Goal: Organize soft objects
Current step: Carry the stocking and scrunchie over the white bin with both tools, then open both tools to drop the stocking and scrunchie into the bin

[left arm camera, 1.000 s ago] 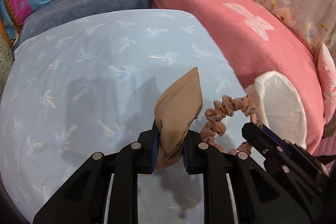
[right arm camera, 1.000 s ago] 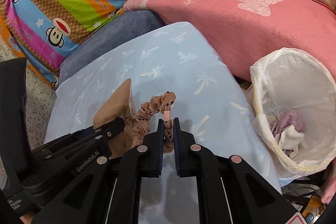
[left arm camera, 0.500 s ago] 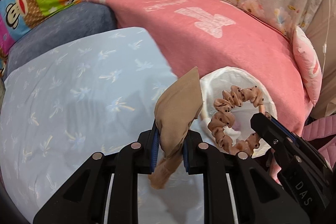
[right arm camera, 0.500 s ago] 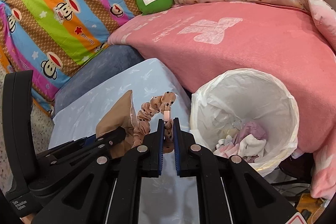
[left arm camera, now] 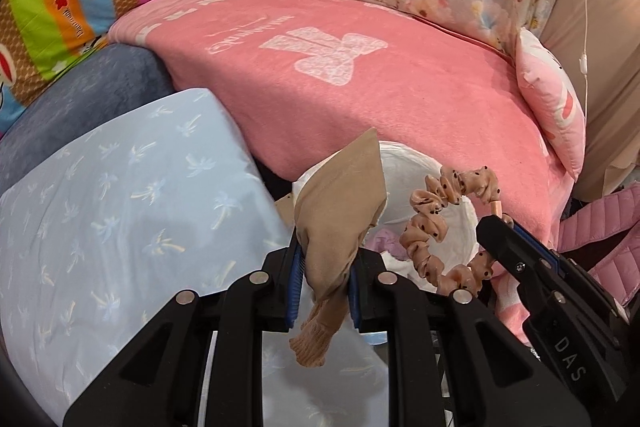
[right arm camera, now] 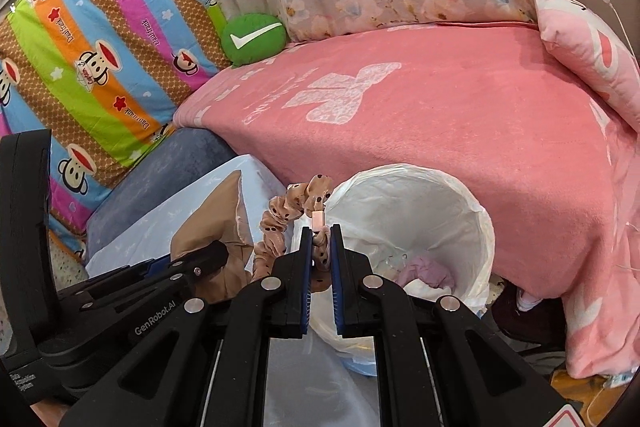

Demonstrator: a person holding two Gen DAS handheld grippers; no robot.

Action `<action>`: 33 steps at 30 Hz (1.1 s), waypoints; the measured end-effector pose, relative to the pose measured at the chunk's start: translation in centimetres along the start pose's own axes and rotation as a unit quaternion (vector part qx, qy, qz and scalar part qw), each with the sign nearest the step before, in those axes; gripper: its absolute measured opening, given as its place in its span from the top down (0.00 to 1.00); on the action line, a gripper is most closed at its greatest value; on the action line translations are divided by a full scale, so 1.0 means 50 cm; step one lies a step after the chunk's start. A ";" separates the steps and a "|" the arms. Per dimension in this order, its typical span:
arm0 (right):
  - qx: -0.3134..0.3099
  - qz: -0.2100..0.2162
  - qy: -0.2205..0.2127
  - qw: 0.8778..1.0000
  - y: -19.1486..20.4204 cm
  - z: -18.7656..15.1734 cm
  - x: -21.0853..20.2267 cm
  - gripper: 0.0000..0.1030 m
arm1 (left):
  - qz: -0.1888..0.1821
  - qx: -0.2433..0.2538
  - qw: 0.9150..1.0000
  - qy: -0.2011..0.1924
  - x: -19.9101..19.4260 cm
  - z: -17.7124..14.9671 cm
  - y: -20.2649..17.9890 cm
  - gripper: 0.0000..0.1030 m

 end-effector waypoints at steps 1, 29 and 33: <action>0.002 -0.002 -0.001 1.000 -0.008 0.003 0.002 0.92 | -0.002 0.003 1.000 -0.001 0.002 0.003 -0.008 0.82; 0.012 -0.024 -0.003 1.000 -0.055 0.026 0.052 0.91 | -0.011 0.023 0.999 -0.031 0.035 0.071 -0.060 0.44; 0.009 -0.024 0.000 1.000 -0.055 0.029 0.061 0.86 | -0.004 0.015 0.999 -0.033 0.037 0.076 -0.047 0.39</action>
Point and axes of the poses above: each gripper's, at about its wrist camera, not at the fingertips, and x roughly the way its jaws point, y to its left, z to its top, the point moved 8 cm from there along x, roughly the way its jaws point, and after that the axes turned 11 degrees about -y, right-handed, at the moved point
